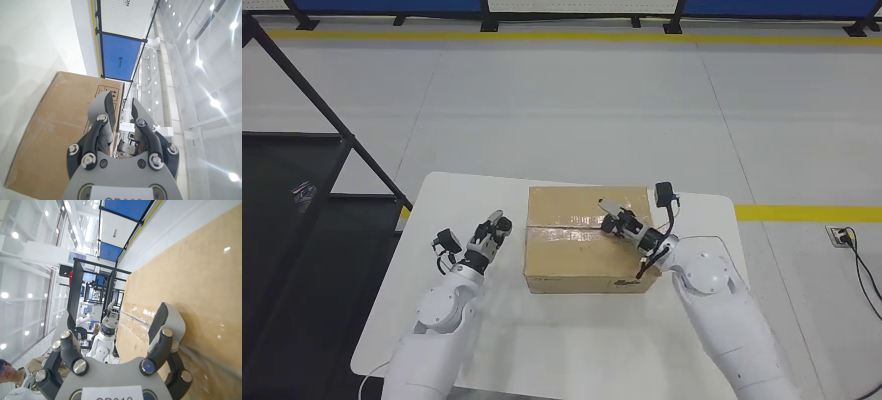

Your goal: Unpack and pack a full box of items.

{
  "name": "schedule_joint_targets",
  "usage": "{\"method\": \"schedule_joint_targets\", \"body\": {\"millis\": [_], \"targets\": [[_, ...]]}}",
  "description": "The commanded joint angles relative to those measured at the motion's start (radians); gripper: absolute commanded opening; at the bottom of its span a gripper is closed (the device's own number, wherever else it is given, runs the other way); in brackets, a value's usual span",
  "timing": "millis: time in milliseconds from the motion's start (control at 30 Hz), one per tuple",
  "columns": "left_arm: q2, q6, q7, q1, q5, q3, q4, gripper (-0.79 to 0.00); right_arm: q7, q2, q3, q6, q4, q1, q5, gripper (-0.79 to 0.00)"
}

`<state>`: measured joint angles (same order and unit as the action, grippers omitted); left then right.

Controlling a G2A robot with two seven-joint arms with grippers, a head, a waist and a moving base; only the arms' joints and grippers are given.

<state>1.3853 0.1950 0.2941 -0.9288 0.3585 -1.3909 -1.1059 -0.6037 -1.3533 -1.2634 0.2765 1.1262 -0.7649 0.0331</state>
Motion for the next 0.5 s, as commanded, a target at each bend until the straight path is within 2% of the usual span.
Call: {"method": "schedule_joint_targets", "body": {"millis": [0,133,267,367,467], "targets": [[-0.001,0.001,0.002,0.000,0.001,-0.004,-0.001,-0.514,0.017,0.014,-0.044,-0.062,0.103,-0.062,-0.037,0.000],[-0.002,0.000,0.004,0.000,-0.001,-0.007,-0.003,-0.514,0.053,0.034,-0.111,-0.163,0.235,-0.152,-0.095,0.000],[-0.003,0.002,0.006,-0.002,-0.001,-0.011,-0.009,-0.514,0.083,0.045,-0.160,-0.222,0.303,-0.214,-0.111,0.000],[-0.006,0.004,0.009,-0.006,-0.003,-0.020,-0.018,-0.508,0.119,0.051,-0.195,-0.218,0.345,-0.259,-0.103,0.000],[-0.010,0.003,0.011,-0.011,-0.004,-0.035,-0.028,-0.505,0.203,0.054,-0.234,-0.194,0.404,-0.320,-0.104,0.000]]}}
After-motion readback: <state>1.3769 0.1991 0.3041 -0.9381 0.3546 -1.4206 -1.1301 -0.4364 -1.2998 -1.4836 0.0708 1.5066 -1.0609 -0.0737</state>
